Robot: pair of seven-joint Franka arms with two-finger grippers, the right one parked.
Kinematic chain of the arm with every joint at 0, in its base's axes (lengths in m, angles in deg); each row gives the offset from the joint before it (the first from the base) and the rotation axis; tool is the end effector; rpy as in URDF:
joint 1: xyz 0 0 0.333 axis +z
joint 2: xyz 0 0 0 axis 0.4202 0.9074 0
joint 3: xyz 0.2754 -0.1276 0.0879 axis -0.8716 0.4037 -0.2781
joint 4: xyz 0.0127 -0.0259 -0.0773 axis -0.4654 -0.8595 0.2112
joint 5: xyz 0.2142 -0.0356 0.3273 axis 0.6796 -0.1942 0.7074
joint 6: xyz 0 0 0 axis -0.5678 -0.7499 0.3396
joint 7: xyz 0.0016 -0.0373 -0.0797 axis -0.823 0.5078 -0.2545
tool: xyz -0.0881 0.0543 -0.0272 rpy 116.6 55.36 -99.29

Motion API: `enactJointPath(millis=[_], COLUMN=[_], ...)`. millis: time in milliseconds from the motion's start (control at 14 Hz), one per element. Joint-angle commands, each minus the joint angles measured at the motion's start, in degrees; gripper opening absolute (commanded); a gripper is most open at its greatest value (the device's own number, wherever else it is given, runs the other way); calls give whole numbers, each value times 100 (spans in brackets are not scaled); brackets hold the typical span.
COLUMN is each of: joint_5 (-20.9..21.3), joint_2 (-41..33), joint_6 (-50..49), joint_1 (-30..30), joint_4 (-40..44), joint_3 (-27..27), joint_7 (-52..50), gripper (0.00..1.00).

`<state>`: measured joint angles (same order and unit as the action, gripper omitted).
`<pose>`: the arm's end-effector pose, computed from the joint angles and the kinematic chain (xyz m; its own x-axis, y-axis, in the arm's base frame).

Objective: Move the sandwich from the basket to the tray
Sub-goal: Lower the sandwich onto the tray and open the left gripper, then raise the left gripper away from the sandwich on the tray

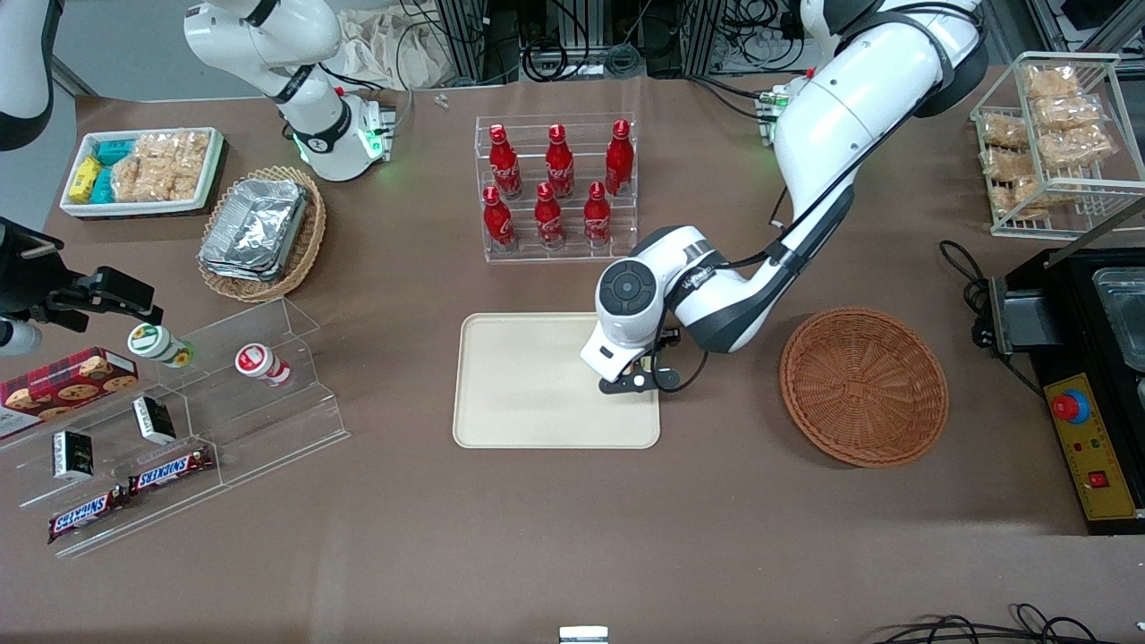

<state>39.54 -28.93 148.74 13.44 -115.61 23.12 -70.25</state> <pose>0.5448 -0.4387 0.2569 0.9943 0.0887 -0.0592 0.0840 -0.9934 -0.0783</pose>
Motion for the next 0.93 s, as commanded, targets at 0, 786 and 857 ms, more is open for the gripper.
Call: enactJointPath(millis=[0,786,857], joint_5=[106,-982,-1080], joint_2=[16,-1555,-1705], joint_6=[-157,-1458,-1546], joint_1=[-37,1025,1218], joint_4=[351,483,465], joint_3=[-5,215,215], joint_7=[-128,476,608], gripper=[100,100,100])
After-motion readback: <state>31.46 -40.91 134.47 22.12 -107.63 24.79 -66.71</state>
